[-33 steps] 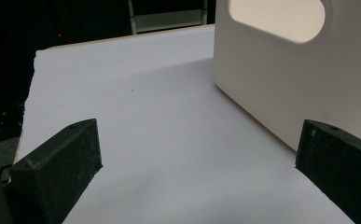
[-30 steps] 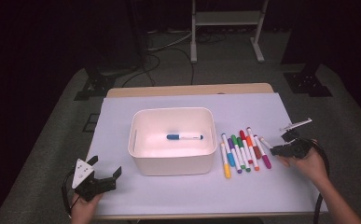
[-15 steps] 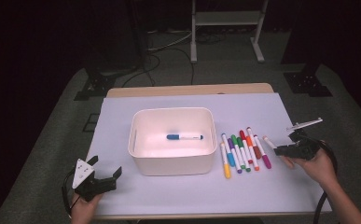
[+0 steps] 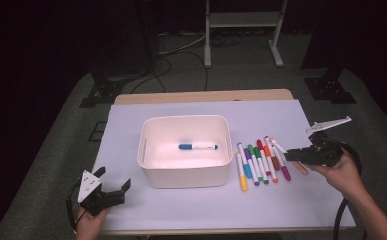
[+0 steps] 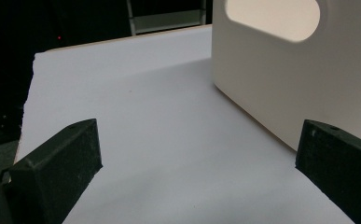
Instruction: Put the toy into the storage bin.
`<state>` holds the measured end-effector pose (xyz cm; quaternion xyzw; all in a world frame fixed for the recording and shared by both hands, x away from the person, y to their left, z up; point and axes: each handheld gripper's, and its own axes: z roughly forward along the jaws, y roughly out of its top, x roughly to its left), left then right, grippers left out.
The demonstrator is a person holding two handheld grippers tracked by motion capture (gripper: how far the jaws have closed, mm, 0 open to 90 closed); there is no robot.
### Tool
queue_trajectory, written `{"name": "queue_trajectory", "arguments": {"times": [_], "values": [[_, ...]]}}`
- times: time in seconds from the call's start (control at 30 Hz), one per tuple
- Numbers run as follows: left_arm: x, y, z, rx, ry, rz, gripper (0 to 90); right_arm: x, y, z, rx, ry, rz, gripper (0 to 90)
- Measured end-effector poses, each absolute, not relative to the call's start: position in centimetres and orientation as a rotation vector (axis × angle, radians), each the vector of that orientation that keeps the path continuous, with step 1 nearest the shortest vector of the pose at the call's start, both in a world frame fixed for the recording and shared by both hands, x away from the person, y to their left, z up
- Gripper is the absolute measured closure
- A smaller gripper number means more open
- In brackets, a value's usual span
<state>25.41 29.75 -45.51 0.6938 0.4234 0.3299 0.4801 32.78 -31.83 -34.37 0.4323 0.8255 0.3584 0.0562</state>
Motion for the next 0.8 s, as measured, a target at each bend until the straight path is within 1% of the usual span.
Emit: {"name": "queue_trajectory", "arguments": {"times": [0.47, 0.8], "values": [[25.4, 29.7, -45.5, 1.697, 1.027, 0.804, 0.0, 32.6, -27.2, -28.5, 1.097, 2.587, 1.171, 75.8], [25.4, 29.7, -45.5, 1.696, 1.024, 0.801, 0.0, 33.0, -22.5, -24.8, 0.922, 2.66, 1.195, 75.8]]}}
